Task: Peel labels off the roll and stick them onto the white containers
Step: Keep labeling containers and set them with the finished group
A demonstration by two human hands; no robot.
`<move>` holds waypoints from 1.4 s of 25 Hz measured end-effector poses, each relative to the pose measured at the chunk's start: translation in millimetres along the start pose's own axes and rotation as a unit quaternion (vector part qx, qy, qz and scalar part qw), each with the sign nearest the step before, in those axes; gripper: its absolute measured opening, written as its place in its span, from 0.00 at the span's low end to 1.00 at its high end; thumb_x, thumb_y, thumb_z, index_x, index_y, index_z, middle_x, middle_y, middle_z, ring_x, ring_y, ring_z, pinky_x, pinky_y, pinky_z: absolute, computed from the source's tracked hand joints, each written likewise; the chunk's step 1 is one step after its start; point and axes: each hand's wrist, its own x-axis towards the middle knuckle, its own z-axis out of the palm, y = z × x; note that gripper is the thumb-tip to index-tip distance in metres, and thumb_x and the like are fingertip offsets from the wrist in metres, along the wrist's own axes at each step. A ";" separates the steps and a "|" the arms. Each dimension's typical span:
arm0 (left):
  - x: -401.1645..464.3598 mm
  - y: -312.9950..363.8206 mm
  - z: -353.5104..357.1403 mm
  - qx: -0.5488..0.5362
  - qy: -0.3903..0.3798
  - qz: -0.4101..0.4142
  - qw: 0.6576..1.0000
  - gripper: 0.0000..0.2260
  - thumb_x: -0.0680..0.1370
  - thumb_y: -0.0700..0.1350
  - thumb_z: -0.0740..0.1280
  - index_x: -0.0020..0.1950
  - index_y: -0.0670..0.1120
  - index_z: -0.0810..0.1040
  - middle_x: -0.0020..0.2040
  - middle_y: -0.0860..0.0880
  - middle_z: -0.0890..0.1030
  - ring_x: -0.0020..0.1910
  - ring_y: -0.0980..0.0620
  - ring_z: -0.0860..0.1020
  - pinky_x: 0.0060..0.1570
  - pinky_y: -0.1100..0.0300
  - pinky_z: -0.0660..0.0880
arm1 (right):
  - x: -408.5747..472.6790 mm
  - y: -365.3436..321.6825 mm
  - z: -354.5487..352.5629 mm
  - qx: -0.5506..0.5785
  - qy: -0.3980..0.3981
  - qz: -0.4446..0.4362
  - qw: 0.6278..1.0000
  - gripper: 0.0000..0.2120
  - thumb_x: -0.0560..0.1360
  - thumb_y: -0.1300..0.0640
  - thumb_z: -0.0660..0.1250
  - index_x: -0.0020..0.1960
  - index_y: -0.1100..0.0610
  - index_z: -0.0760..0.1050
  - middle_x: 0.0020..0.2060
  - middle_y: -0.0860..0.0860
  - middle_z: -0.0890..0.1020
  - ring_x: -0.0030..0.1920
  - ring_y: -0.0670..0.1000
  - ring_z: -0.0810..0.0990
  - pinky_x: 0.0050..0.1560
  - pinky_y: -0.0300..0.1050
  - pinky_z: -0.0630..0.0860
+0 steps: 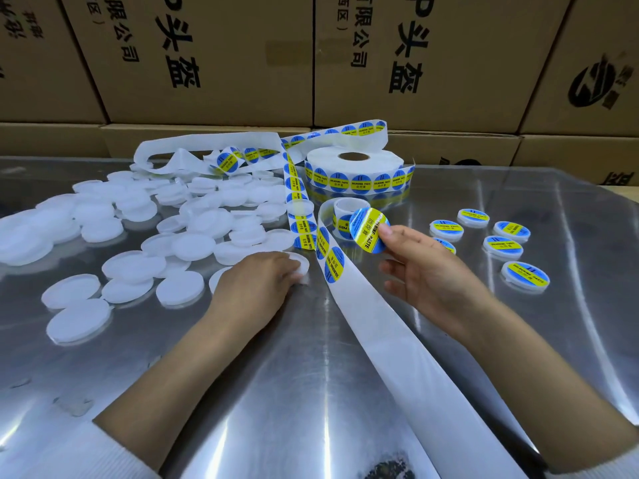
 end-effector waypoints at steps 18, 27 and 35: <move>-12.5 52.1 -20.1 -0.663 -0.089 -0.166 0.725 0.14 0.75 0.55 0.63 0.49 0.48 0.83 0.41 0.48 0.85 0.35 0.56 0.83 0.30 0.67 0.76 | 0.0 7.0 4.1 -0.114 -0.004 -0.038 0.993 0.10 0.74 0.54 0.68 0.34 0.52 0.75 0.36 0.48 0.83 0.35 0.44 0.82 0.34 0.35 0.77; -14.5 54.9 -19.6 -0.661 -0.088 -0.158 0.728 0.17 0.67 0.60 0.66 0.45 0.49 0.84 0.43 0.47 0.85 0.37 0.54 0.84 0.29 0.67 0.76 | 0.8 7.3 5.0 -0.127 0.001 -0.036 0.991 0.11 0.73 0.54 0.69 0.32 0.51 0.75 0.35 0.49 0.83 0.34 0.44 0.81 0.35 0.35 0.76; -15.7 55.8 -19.0 -0.659 -0.091 -0.153 0.731 0.17 0.67 0.60 0.66 0.46 0.50 0.84 0.43 0.47 0.85 0.38 0.53 0.84 0.30 0.67 0.76 | -0.2 7.2 7.2 -0.137 0.011 -0.031 0.990 0.11 0.73 0.55 0.69 0.33 0.53 0.74 0.34 0.51 0.82 0.33 0.44 0.80 0.36 0.36 0.76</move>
